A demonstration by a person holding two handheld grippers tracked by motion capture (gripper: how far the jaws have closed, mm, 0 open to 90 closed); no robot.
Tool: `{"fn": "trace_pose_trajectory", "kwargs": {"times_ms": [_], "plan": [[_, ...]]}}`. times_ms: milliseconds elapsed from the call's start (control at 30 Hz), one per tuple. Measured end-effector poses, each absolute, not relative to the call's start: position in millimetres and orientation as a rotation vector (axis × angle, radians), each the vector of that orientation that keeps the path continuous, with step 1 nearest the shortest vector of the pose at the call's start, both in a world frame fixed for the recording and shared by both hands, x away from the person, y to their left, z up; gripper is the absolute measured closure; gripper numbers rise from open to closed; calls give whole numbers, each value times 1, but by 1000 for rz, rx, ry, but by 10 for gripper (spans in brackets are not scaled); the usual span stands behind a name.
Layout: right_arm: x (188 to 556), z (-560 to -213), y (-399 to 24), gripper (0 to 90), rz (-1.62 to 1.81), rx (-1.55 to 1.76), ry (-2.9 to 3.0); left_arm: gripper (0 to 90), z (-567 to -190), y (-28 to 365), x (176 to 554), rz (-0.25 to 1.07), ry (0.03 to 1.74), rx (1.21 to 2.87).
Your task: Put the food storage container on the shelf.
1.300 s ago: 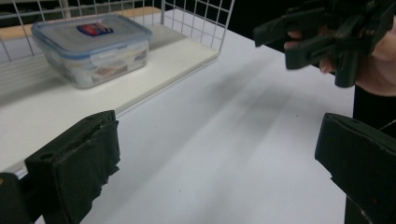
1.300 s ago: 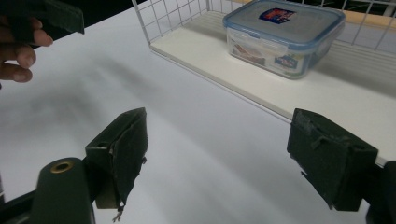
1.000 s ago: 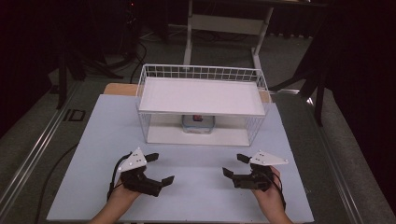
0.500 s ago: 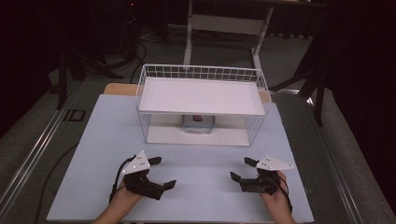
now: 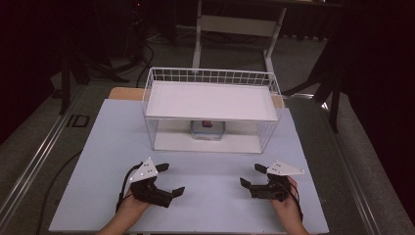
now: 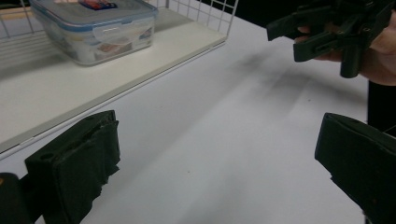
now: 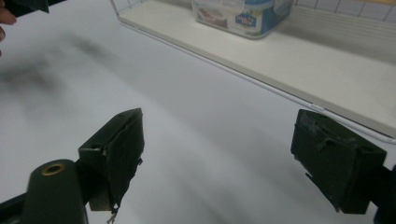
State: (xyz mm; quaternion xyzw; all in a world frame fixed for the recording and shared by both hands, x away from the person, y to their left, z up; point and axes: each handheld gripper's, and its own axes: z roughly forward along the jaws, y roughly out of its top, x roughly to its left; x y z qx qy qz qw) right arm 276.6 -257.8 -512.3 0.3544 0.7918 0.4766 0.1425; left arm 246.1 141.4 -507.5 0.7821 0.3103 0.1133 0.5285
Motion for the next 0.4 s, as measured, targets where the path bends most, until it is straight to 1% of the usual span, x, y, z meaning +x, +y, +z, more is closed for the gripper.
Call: {"fn": "trace_pose_trajectory", "kwargs": {"times_ms": [133, 400], "plan": [[276, -513, -256, 170, 1363, 1011, 2294, 10, -508, 142, 246, 321, 758, 1890], [277, -514, -257, 170, 1371, 1025, 2300, 11, -510, 146, 249, 321, 798, 1890]]}}
